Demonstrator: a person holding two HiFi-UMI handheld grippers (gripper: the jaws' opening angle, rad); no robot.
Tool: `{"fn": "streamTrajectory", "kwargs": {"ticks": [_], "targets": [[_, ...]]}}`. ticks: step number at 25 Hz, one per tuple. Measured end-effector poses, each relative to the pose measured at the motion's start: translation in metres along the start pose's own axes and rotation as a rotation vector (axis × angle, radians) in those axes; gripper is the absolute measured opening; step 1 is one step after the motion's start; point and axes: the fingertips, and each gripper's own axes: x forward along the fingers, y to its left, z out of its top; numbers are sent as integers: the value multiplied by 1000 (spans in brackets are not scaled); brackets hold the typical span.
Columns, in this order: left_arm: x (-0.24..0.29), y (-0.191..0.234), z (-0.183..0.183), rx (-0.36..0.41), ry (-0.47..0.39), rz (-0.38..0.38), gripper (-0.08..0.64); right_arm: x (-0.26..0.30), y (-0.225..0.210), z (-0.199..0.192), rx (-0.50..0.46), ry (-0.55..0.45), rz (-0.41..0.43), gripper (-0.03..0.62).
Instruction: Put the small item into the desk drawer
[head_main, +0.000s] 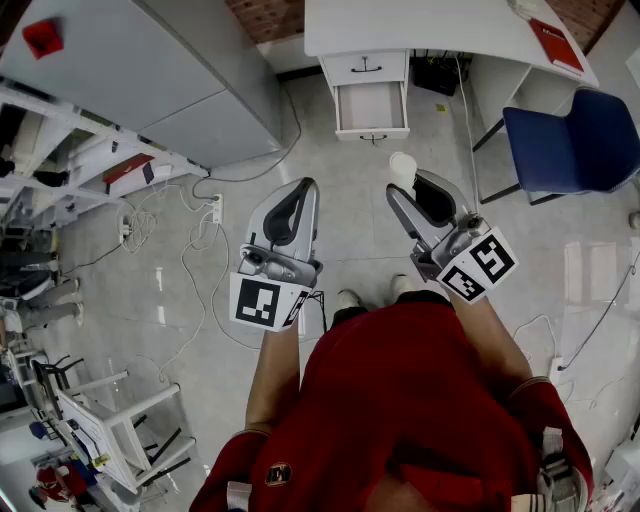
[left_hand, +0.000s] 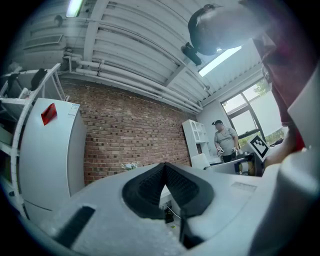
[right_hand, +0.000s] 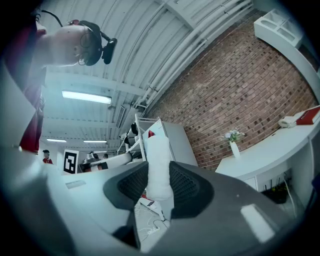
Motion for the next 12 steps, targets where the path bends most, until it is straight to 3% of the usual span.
{"fn": "streamTrajectory", "kwargs": {"ticks": [12], "targets": [[49,-40,-6,33,50,54,6,-48,-64,19,17,-5,12,140]]}}
